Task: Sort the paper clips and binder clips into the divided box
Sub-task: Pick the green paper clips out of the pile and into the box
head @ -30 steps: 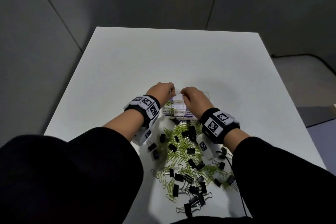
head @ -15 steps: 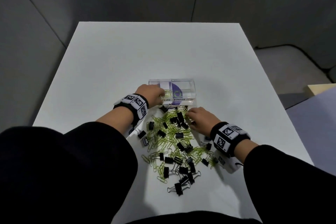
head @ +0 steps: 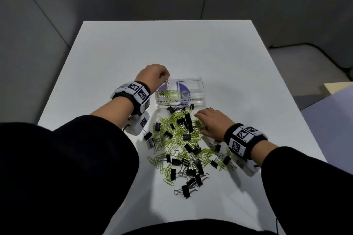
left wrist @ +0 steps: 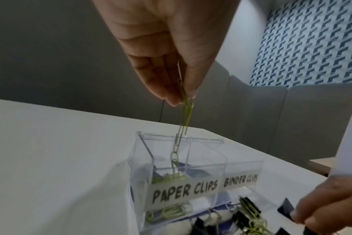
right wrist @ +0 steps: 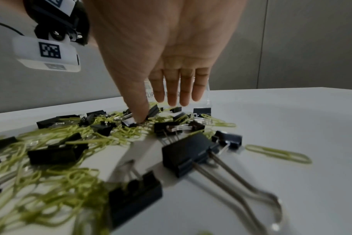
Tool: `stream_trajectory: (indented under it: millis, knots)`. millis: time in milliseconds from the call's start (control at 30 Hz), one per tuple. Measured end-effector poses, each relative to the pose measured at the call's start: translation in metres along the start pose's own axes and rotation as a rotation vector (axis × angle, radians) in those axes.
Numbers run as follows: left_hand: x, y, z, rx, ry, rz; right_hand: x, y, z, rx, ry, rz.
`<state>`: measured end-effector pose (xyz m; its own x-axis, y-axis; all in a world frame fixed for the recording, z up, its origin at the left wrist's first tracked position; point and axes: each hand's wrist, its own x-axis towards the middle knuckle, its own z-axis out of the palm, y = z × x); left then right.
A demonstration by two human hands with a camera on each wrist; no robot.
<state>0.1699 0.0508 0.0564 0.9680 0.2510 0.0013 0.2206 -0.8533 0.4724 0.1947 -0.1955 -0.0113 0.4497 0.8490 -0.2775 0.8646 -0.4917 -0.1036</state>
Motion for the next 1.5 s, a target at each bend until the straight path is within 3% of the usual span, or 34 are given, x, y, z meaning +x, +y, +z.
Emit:
stream_trajectory:
  millis: [167, 267, 333, 467, 700, 867, 1000, 1200, 1500]
  knots:
    - [-0.003, 0.000, 0.006, 0.191, -0.113, 0.009, 0.007, -0.007, -0.002, 0.020, -0.161, 0.056]
    - [-0.024, 0.010, 0.016, 0.242, -0.144, 0.136, 0.012, -0.012, 0.006, 0.018, -0.127, 0.090]
    - [-0.044, 0.016, 0.032, 0.264, -0.265, 0.222, 0.014, -0.015, 0.010, -0.005, -0.087, 0.109]
    - [-0.067, 0.015, 0.066, 0.260, -0.427, 0.184, 0.014, -0.019, 0.012, -0.011, -0.051, 0.115]
    - [-0.074, 0.007, 0.088, 0.296, -0.476, 0.159, 0.009, -0.021, 0.009, -0.035, -0.121, 0.115]
    - [-0.077, 0.003, 0.090, 0.288, -0.405, 0.153, 0.010, -0.024, 0.011, -0.040, -0.080, 0.152]
    - [-0.078, 0.002, 0.091, 0.244, -0.443, 0.087, 0.008, -0.023, 0.009, 0.002, -0.066, 0.168]
    - [-0.084, 0.005, 0.093, 0.356, -0.422, 0.089, 0.008, -0.028, 0.009, -0.019, -0.096, 0.207]
    - [-0.086, 0.004, 0.092, 0.224, -0.464, -0.027, 0.010, -0.033, 0.004, 0.165, -0.147, 0.249]
